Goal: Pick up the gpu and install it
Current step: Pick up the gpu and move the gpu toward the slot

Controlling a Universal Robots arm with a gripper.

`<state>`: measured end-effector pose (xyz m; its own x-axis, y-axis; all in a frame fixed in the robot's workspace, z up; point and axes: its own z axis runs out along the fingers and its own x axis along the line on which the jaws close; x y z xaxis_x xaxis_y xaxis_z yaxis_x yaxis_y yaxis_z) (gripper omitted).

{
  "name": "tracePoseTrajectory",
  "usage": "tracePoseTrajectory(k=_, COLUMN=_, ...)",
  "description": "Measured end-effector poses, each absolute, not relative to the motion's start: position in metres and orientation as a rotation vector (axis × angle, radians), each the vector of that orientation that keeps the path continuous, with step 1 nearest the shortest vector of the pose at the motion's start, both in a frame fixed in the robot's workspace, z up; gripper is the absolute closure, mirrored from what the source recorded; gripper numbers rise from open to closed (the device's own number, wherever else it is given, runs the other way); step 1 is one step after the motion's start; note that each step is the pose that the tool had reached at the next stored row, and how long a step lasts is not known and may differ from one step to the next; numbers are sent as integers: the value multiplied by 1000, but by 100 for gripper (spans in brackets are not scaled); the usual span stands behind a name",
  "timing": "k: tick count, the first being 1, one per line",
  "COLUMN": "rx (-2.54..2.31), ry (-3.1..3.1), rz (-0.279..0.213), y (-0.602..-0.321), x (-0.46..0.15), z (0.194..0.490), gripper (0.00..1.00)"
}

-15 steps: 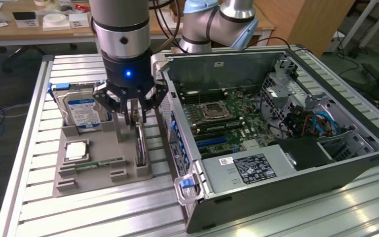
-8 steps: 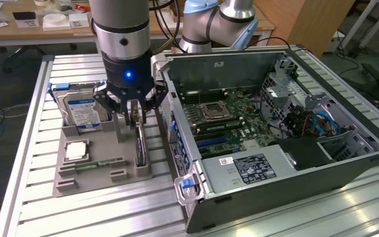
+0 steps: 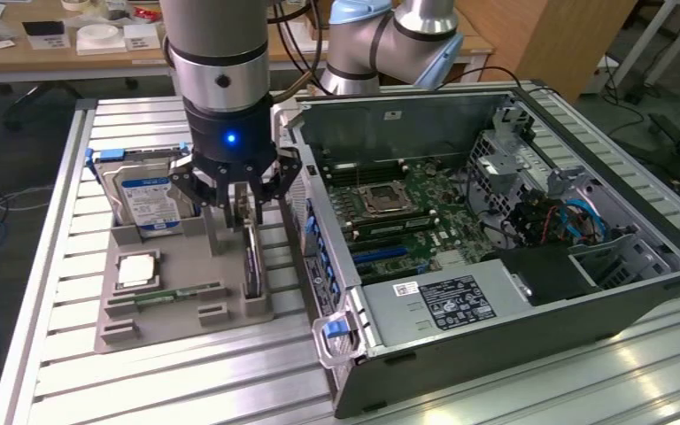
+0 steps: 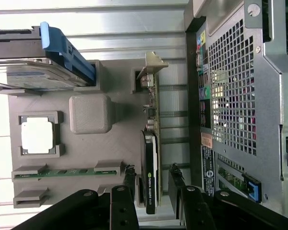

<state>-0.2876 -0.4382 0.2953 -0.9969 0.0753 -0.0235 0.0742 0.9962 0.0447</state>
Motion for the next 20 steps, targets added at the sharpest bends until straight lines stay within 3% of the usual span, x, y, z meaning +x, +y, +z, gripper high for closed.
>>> tracePoseTrajectory(k=20, rx=117, ry=3114, rz=68, y=-438, x=-287, z=283, gripper=58)
